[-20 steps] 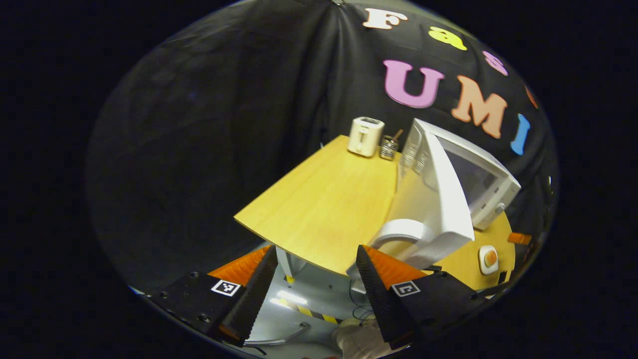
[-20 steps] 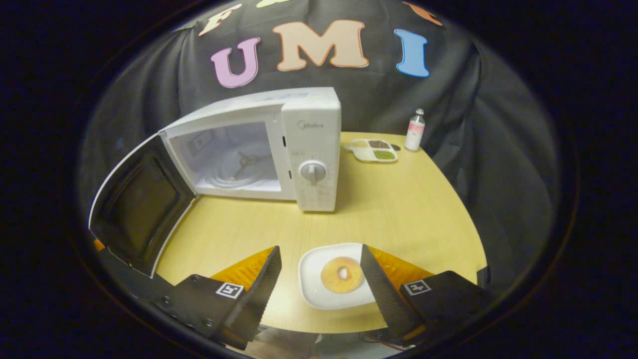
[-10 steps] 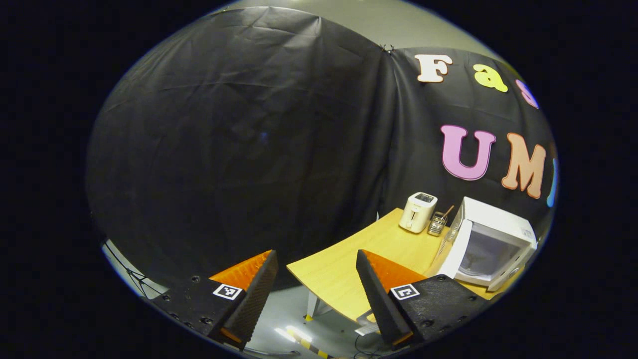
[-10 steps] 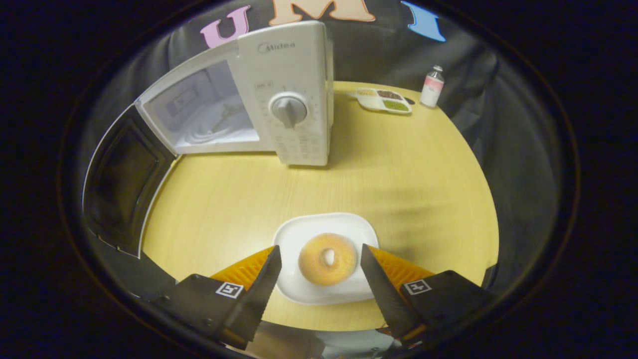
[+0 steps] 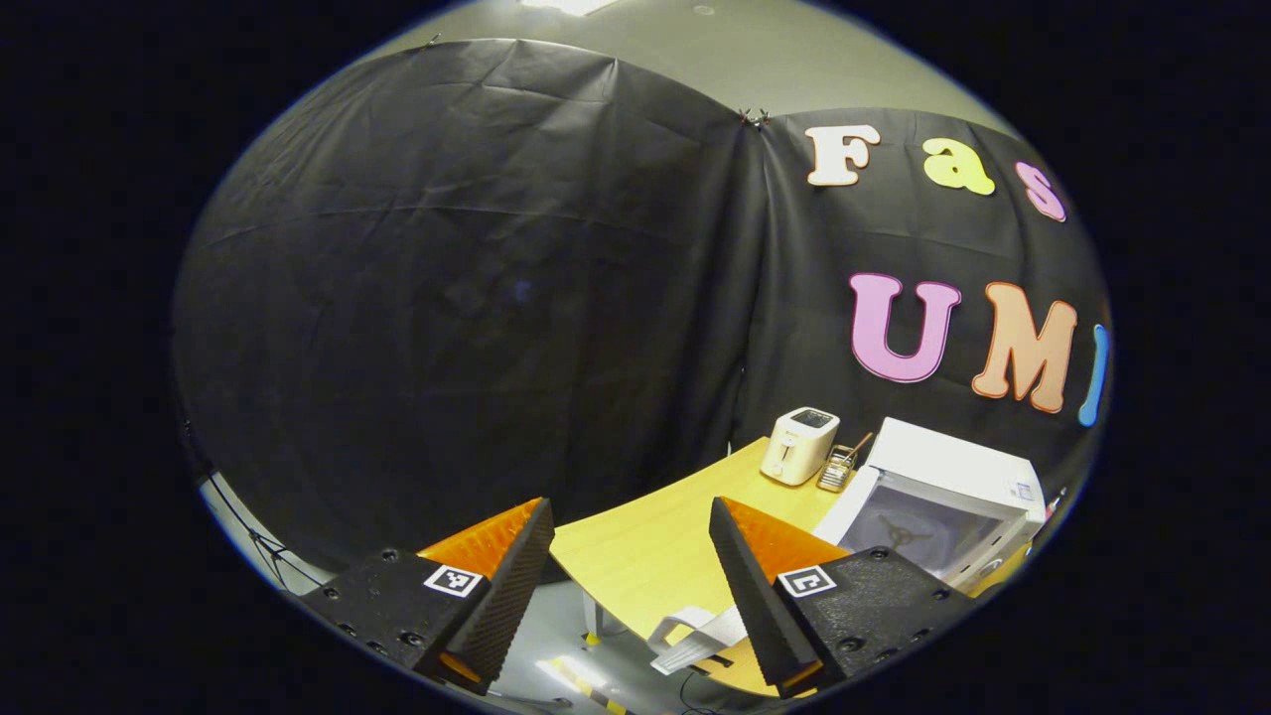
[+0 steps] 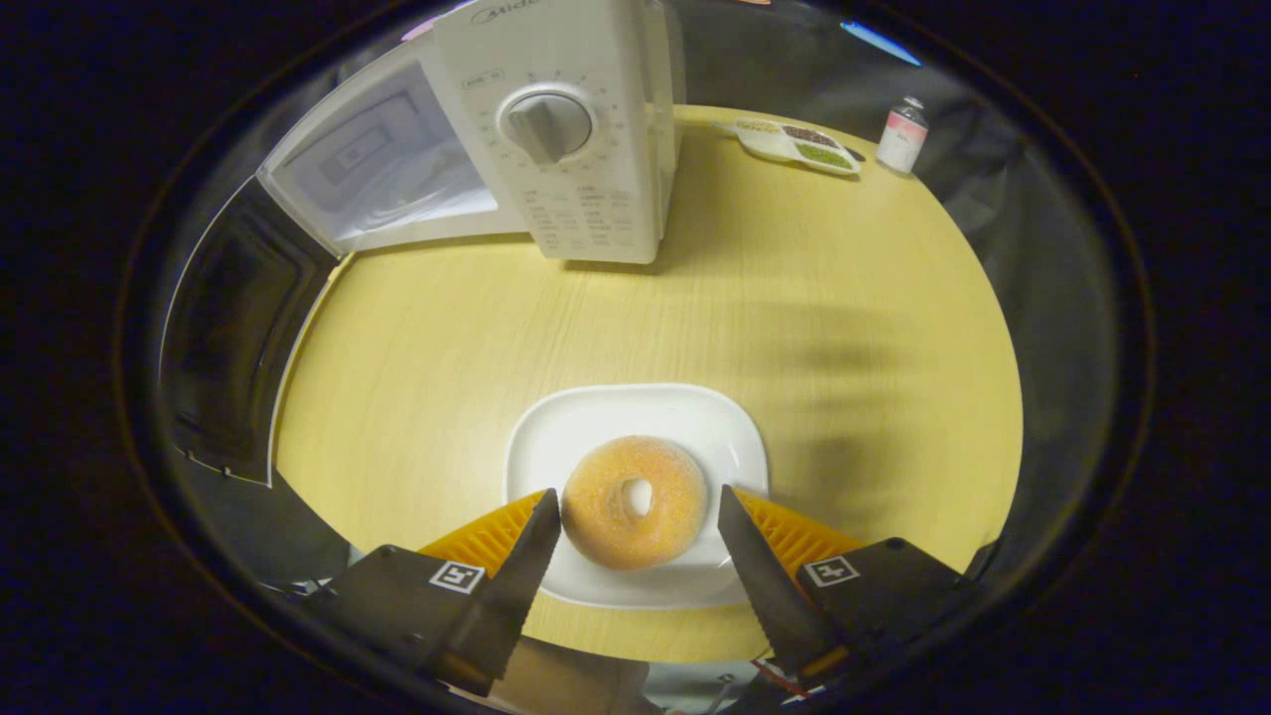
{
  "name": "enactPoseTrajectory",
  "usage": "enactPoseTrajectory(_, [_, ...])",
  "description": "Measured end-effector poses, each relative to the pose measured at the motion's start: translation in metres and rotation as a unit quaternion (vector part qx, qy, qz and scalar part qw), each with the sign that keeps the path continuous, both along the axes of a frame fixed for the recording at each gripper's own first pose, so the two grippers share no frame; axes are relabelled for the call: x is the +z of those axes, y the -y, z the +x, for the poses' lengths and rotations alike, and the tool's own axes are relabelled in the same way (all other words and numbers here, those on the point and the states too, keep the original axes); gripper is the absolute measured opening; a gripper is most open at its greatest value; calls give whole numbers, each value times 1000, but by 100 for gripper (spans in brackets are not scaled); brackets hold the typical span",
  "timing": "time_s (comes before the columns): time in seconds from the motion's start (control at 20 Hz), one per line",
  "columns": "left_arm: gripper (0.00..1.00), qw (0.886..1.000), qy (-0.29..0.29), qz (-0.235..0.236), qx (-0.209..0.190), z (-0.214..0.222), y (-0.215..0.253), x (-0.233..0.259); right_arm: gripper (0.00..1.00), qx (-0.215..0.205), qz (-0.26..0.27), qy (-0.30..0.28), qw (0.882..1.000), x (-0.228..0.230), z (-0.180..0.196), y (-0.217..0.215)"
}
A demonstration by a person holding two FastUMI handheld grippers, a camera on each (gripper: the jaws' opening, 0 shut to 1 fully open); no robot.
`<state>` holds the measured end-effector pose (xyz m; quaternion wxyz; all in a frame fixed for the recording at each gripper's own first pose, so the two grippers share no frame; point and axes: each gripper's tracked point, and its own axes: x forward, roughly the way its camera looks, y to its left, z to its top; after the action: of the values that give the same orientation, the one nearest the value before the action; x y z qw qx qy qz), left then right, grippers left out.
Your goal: Open the microwave oven with the left hand, put the food in, and close the microwave oven.
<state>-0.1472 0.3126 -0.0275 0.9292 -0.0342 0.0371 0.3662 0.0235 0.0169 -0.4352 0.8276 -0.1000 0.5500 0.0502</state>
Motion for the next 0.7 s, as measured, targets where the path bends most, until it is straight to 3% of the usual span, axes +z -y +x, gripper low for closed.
enactPoseTrajectory(0.15, [92,1000,10,0,2,2,15,5,100,12,-1,-14,1000,-6,-1,-1])
enactPoseTrajectory(0.2, [93,1000,16,1,4,3,18,7,93,13,-4,-16,1000,-5,-2,0])
enactPoseTrajectory(0.3, [92,1000,21,0,4,5,24,10,90,13,-4,-16,1000,-5,-1,1])
enactPoseTrajectory(0.35, [88,1000,20,3,6,5,24,9,90,9,-7,-18,1000,-6,-1,1])
enactPoseTrajectory(0.4, [93,1000,16,9,8,6,23,9,84,4,-10,-20,1000,-6,-2,2])
enactPoseTrajectory(0.45, [88,1000,9,16,8,6,22,9,84,-4,-13,-22,1000,-5,-2,2])
enactPoseTrajectory(0.5, [93,1000,4,23,5,8,22,10,79,-11,-14,-23,1000,-6,-3,2])
enactPoseTrajectory(0.7, [88,999,-8,29,-26,28,19,8,79,-43,7,-14,999,5,-6,-8])
